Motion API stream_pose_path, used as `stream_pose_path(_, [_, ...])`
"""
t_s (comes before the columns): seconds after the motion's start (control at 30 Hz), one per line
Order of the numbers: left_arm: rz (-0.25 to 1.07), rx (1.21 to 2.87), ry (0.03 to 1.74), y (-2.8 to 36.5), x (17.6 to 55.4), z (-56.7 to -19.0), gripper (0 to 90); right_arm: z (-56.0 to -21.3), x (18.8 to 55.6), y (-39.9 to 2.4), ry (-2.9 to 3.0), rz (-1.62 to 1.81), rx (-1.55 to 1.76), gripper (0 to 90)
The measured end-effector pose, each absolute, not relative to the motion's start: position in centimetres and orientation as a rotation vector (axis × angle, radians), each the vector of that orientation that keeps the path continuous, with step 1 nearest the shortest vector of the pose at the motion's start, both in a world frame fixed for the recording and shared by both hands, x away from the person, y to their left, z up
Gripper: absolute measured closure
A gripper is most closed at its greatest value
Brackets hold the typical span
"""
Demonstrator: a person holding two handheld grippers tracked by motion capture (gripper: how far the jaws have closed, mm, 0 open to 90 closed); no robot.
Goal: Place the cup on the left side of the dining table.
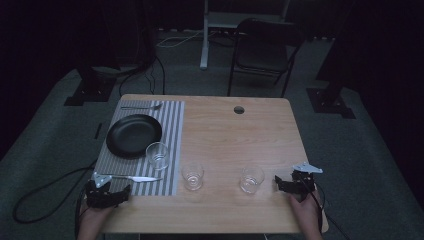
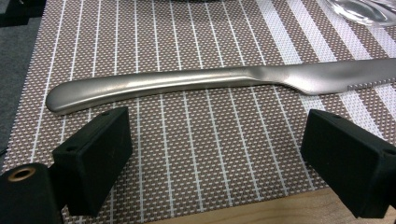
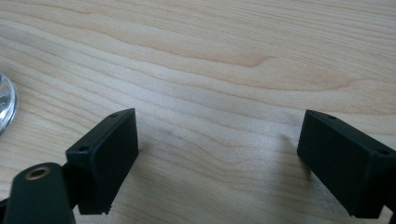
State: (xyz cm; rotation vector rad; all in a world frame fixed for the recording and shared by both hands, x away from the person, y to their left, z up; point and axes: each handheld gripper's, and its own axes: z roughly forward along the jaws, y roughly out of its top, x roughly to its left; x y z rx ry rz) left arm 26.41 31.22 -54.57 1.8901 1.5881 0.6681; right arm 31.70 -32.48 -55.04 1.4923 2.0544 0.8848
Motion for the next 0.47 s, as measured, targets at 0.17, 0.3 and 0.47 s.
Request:
stream_pose_path(0.17, [0.669, 1.891, 1.588, 31.22, 26.42, -54.57, 9.4, -55.04, 31.7, -32.48, 2.054, 0.885, 1.493, 12.0])
stream_pose_path(0.3, [0.669, 1.891, 1.588, 31.22, 26.42, -54.57, 9.4, -55.04, 31.71, -32.48, 2.054, 0.885, 1.492, 12.0])
stream_pose_path(0.47, [0.668, 1.893, 1.585, 31.24, 26.43, -54.57, 9.3, -55.03, 31.71, -32.48, 2.054, 0.884, 1.491, 12.0])
